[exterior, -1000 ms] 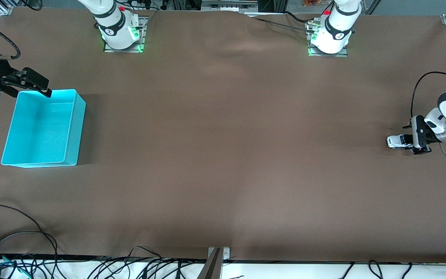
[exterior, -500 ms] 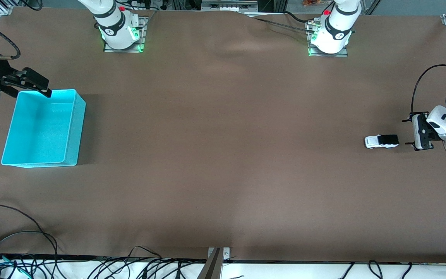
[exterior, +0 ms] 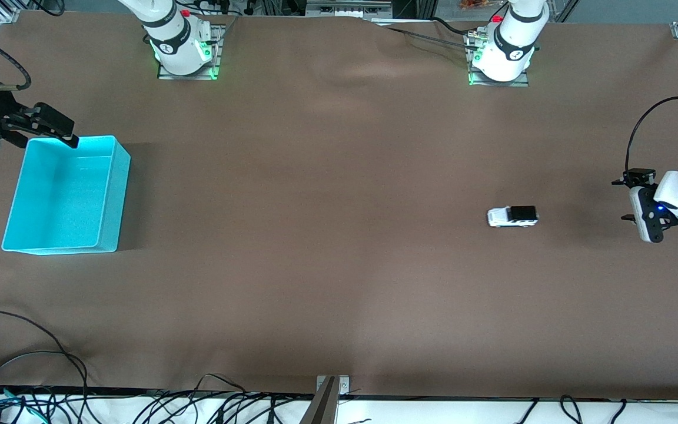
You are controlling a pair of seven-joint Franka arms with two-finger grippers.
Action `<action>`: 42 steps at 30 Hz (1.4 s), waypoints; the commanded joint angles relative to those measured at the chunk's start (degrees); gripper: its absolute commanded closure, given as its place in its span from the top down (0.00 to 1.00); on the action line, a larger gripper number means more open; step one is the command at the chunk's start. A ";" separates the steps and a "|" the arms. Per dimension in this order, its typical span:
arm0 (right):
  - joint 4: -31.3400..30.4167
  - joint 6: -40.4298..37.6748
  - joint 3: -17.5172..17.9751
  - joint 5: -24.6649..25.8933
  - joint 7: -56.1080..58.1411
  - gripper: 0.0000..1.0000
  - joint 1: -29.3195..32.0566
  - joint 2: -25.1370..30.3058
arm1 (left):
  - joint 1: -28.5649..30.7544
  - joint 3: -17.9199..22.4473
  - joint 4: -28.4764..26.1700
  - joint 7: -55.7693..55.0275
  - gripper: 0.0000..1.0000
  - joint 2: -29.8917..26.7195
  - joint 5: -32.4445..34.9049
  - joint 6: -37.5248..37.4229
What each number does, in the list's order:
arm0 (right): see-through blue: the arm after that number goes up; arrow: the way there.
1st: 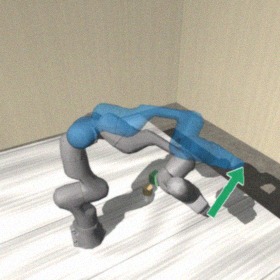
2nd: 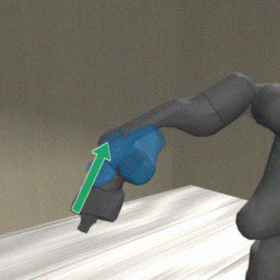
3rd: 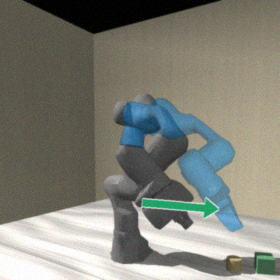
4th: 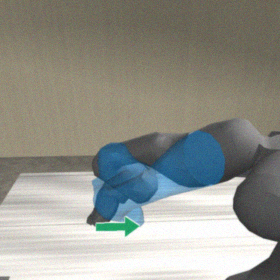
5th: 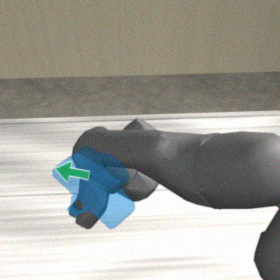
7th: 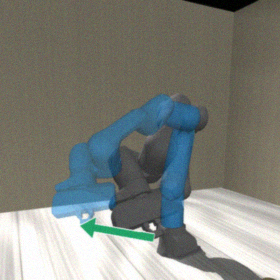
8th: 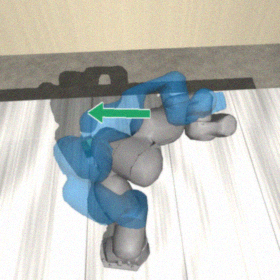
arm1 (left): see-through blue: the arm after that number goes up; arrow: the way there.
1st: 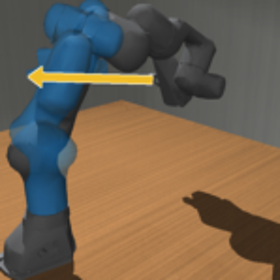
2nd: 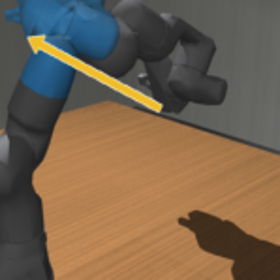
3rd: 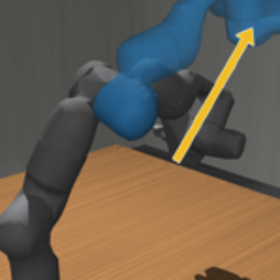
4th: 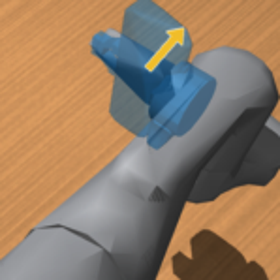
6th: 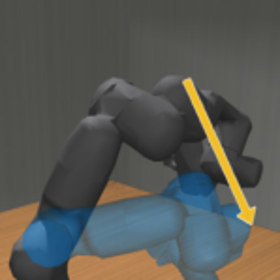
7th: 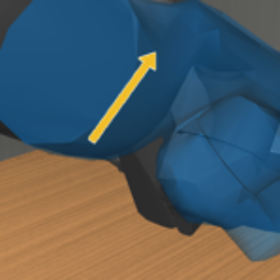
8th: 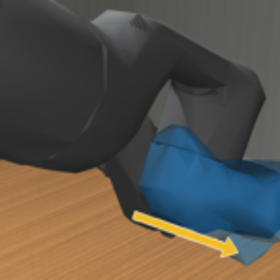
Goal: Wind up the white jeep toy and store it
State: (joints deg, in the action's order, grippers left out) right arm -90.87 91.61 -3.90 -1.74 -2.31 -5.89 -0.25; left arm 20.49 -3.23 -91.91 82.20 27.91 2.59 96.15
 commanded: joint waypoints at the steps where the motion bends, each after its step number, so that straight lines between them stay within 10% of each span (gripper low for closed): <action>1: 0.51 -0.03 -0.15 -0.02 -0.41 1.00 -0.17 0.08 | -2.02 0.07 4.63 -7.83 1.00 -0.31 0.93 -7.11; 42: 0.51 -0.03 -0.15 0.25 -0.41 1.00 -0.17 0.08 | -3.70 -17.68 11.06 -62.51 1.00 -7.61 1.01 -12.83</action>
State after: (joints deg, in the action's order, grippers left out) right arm -90.86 91.61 -3.90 -1.74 -2.31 -5.89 -0.25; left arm 16.65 -19.34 -81.74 24.47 20.73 2.59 84.38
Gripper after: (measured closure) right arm 0.000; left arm 0.000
